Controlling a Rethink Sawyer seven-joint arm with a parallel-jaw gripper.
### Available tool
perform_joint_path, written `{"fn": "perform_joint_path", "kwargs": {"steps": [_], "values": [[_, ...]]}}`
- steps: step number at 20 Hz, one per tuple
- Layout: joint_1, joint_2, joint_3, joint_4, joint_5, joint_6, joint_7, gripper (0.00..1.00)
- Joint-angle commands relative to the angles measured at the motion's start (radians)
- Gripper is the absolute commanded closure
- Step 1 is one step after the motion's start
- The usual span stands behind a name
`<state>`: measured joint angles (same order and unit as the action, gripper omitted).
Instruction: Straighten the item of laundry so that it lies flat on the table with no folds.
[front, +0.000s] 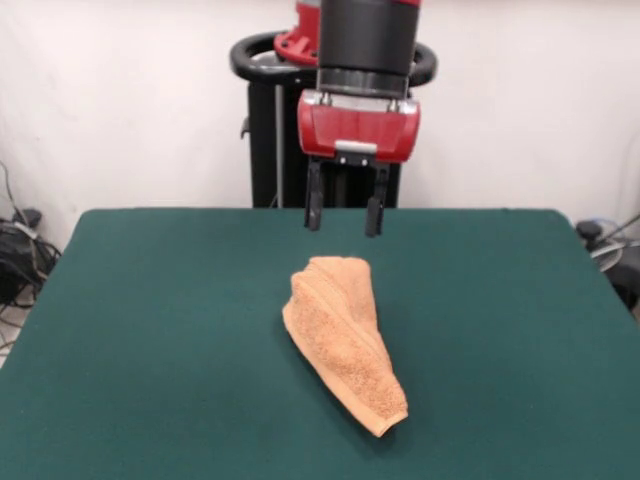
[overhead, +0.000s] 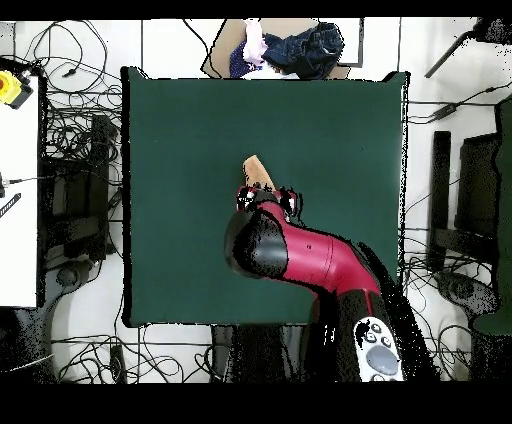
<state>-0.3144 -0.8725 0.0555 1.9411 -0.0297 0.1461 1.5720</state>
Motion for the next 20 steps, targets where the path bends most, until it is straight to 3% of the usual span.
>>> {"fn": "perform_joint_path", "kwargs": {"steps": [1, 13, 20], "values": [[0.020, 0.063, 0.089, -0.016, -0.037, -0.005, 0.108, 0.00], [0.036, 0.061, 0.069, 0.003, -0.041, -0.041, 0.130, 0.00], [0.027, 0.111, 0.083, -0.012, -0.065, -0.167, 0.146, 0.00]]}}
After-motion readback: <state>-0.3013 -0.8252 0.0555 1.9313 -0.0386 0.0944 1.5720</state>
